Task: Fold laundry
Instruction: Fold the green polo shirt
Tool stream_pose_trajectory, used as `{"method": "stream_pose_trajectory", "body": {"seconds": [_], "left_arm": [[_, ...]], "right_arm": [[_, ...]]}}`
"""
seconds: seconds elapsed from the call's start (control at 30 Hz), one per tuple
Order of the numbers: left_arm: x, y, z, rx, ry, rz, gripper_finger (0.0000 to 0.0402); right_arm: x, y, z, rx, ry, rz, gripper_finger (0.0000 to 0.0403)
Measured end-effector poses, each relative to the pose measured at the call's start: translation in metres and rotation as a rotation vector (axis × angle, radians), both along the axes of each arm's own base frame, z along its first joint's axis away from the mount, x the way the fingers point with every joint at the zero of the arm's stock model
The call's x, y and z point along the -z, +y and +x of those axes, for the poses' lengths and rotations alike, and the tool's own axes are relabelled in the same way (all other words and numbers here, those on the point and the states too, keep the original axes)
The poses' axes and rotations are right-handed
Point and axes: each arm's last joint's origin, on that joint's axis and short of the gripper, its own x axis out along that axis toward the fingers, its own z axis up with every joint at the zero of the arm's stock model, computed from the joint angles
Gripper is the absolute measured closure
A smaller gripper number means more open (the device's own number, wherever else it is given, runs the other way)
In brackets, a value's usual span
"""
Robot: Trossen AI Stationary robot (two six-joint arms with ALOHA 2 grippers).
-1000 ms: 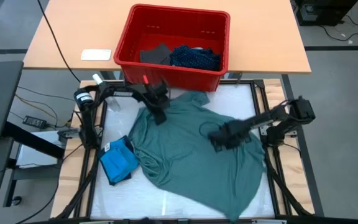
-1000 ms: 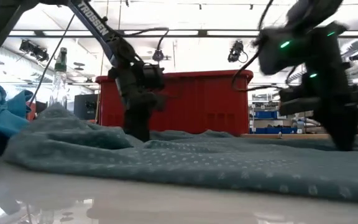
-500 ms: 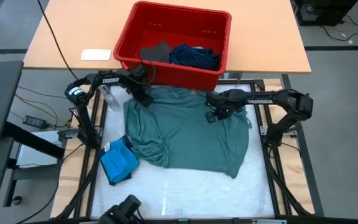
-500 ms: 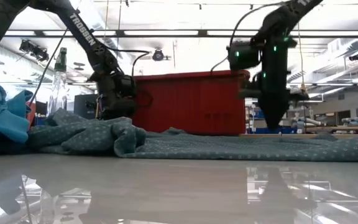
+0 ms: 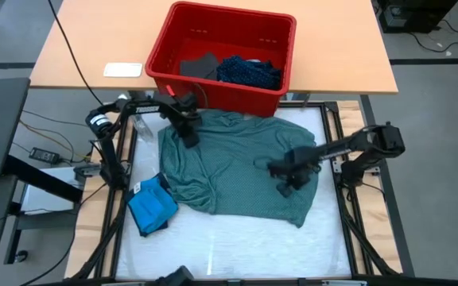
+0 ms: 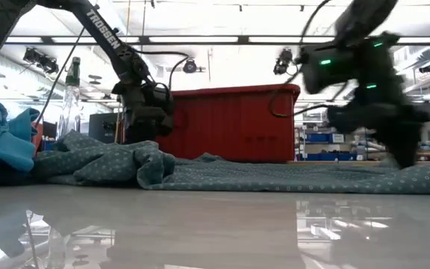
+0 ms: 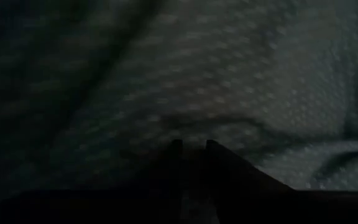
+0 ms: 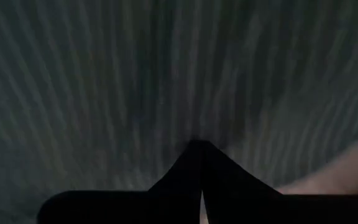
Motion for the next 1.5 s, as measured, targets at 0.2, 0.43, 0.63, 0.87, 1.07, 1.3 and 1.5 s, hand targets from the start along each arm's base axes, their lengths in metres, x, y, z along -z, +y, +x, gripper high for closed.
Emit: {"method": "stream_pose_trajectory", "body": {"seconds": [0.2,0.43,0.63,0.87,1.07,1.3,1.5], "left_arm": [[-0.033,-0.032,0.01,0.076,-0.048,0.034,0.0301],[-0.073,-0.074,0.019,0.11,-0.137,0.074,0.0298],[-0.079,-0.118,0.035,0.168,-0.122,0.077,0.0298],[-0.067,-0.172,0.053,0.216,-0.031,0.097,0.0298],[-0.069,-0.221,0.048,0.231,0.048,0.043,0.0298],[-0.089,-0.282,0.021,0.318,0.086,0.015,0.0297],[-0.088,-0.326,0.011,0.596,-0.028,0.272,0.0253]], "right_arm": [[0.004,0.043,-0.03,-0.133,0.084,0.03,0.0394],[-0.019,0.063,-0.046,-0.096,-0.049,-0.027,0.0394],[-0.028,0.071,-0.03,-0.033,-0.345,-0.111,0.0395],[0.014,0.103,-0.034,-0.161,-0.278,-0.046,0.0397],[0.005,0.138,-0.057,-0.247,-0.258,0.012,0.0397],[-0.029,0.158,-0.077,-0.287,-0.415,0.041,0.0354],[-0.044,0.192,-0.088,-0.526,-0.611,0.125,0.0267]]}}
